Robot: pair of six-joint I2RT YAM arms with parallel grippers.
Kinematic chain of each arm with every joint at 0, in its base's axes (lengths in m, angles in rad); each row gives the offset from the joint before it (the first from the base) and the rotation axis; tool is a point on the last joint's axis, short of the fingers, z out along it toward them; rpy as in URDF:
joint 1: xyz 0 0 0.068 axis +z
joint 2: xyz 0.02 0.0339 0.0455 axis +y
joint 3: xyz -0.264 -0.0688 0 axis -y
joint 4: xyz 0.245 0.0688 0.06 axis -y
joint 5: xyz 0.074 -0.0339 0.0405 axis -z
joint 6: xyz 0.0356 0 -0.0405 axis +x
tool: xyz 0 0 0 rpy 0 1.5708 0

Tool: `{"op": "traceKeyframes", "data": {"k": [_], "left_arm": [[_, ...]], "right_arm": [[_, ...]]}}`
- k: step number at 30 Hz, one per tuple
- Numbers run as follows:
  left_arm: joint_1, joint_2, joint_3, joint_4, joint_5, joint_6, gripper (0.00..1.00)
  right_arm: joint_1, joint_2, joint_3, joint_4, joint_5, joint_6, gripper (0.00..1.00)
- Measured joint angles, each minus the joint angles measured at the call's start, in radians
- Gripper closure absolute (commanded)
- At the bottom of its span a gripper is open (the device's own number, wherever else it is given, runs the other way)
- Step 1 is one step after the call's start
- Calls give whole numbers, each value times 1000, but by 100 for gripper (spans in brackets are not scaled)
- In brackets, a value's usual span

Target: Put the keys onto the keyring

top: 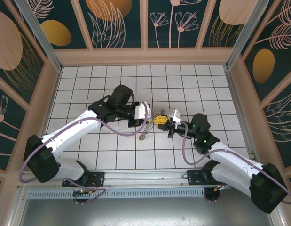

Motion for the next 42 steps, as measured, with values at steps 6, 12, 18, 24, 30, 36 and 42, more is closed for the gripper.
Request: {"op": "traceKeyframes", "data": {"k": [6, 12, 18, 24, 30, 36, 42], "left_arm": [[0, -10, -4, 22, 27, -7, 100], [0, -39, -26, 48, 34, -10, 100], [0, -39, -65, 79, 46, -10, 100], [-1, -32, -66, 101, 60, -2, 100], [-1, -34, -66, 105, 44, 1, 100], [-1, -69, -66, 104, -59, 6, 100], [-1, -107, -67, 105, -151, 51, 100]], "right_arm": [[0, -17, -22, 45, 3, 11, 100], [0, -21, -38, 97, 5, 22, 100], [1, -23, -78, 183, 31, 75, 100], [6, -8, -101, 269, 56, 135, 100], [6, -10, -94, 238, 60, 117, 100], [6, -9, 19, -1, 70, 50, 100], [6, 21, 132, -197, 68, 37, 100]]}}
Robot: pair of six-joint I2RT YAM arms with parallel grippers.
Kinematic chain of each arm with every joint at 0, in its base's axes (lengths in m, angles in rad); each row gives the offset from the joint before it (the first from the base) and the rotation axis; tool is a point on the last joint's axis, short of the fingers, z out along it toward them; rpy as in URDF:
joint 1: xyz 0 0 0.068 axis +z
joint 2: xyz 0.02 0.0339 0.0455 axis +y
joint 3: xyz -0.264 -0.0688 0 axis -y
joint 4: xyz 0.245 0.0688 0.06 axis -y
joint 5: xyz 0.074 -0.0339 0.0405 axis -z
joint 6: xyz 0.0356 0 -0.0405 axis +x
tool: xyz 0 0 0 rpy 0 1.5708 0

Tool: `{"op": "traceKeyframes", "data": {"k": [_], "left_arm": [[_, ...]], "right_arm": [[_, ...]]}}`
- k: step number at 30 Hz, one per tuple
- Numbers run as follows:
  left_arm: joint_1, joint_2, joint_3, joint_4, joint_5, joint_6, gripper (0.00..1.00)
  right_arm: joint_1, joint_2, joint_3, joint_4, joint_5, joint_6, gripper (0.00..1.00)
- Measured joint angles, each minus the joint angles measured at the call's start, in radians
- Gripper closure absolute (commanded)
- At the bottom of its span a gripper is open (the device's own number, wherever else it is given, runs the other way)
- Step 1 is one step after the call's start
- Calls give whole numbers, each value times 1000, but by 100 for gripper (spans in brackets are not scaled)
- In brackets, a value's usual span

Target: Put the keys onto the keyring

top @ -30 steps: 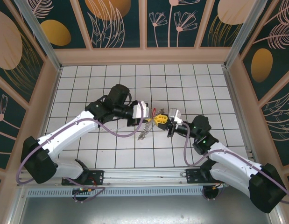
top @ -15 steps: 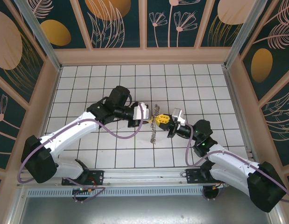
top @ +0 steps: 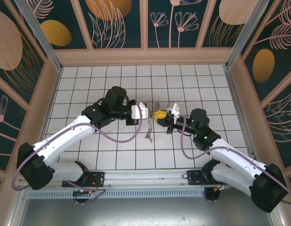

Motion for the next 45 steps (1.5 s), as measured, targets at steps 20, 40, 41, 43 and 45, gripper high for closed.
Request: {"op": "traceKeyframes", "data": {"k": [20, 40, 41, 43, 45], "left_arm": [[-35, -24, -98, 99, -172, 227, 100], [-51, -126, -244, 248, -211, 683, 100], [-55, -130, -251, 262, -220, 710, 100], [-67, -136, -267, 291, -247, 773, 100], [-77, -137, -281, 315, -270, 830, 100]], "right_arm": [[-30, 162, 219, -359, -127, 27, 87], [-243, 83, 375, -602, -224, -10, 64], [-243, 85, 375, -596, -203, 27, 64], [-242, 98, 378, -578, -157, 140, 64], [-229, 123, 398, -576, -114, 241, 64]]}}
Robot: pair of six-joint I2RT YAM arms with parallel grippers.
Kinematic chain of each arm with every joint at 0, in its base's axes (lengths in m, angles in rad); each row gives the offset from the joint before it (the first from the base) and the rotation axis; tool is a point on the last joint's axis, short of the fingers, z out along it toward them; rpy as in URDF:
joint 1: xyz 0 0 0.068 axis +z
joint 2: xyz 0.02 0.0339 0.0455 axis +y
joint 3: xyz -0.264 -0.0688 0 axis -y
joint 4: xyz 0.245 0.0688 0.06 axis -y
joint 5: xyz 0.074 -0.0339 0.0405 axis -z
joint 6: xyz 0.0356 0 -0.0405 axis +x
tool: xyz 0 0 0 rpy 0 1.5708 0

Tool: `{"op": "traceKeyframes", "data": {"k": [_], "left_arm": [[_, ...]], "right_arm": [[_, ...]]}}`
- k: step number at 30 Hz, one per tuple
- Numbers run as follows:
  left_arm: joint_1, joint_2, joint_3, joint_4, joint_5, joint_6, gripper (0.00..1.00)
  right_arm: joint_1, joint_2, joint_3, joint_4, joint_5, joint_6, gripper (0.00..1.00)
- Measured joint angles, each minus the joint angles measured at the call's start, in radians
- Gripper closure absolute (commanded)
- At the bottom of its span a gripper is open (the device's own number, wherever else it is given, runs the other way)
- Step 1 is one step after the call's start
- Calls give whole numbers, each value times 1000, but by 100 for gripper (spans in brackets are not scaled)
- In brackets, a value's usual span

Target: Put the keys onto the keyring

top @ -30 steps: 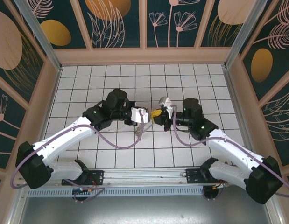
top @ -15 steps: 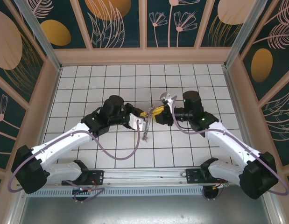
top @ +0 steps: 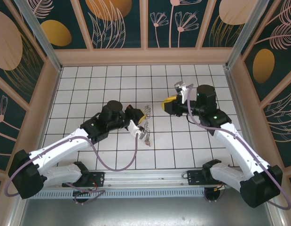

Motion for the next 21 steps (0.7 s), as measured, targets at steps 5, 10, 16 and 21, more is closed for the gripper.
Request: {"op": "traceKeyframes", "data": {"k": [5, 10, 16, 21], "left_arm": [[-15, 0, -33, 71, -58, 142, 100], [-21, 5, -42, 134, -90, 216, 100], [-21, 5, -42, 158, -108, 256, 100], [-21, 5, -43, 170, -106, 254, 100]], "right_arm": [[50, 64, 69, -5, 50, 210, 64], [70, 119, 93, -44, 49, 356, 64], [72, 172, 123, -149, 29, 417, 65], [72, 187, 170, -220, -4, 277, 65]]}}
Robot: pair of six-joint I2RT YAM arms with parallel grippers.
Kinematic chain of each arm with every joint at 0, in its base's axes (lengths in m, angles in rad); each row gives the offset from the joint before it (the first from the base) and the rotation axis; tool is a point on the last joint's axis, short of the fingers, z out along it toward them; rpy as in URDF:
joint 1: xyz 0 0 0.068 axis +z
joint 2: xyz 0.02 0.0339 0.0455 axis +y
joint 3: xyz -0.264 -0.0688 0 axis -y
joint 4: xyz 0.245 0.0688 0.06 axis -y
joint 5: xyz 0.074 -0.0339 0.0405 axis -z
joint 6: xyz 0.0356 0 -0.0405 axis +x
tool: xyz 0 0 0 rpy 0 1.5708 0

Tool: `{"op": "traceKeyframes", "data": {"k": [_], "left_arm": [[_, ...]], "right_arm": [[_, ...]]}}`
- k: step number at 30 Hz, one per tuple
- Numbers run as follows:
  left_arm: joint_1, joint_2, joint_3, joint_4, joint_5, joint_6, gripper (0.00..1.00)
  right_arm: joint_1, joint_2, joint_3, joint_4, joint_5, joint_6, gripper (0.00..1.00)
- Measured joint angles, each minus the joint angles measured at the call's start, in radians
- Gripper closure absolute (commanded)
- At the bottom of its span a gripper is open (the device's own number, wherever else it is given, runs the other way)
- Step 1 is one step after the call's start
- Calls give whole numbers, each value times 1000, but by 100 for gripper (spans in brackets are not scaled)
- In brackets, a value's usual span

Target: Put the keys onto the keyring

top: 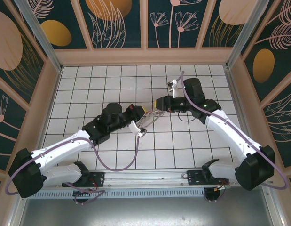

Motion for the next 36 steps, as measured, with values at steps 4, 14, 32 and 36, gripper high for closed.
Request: {"op": "traceKeyframes", "data": {"k": [4, 14, 32, 36], "left_arm": [[0, 0, -11, 7, 12, -13, 100], [0, -17, -22, 7, 63, -69, 100], [-15, -51, -39, 6, 105, -100, 100], [-17, -51, -39, 7, 105, -106, 100]], "right_arm": [[3, -53, -1, -34, 40, -364, 62], [-5, -116, -31, -20, -9, -1198, 61], [29, 41, 63, -192, -116, -1571, 62], [54, 41, 60, -192, -113, -1573, 57]]}}
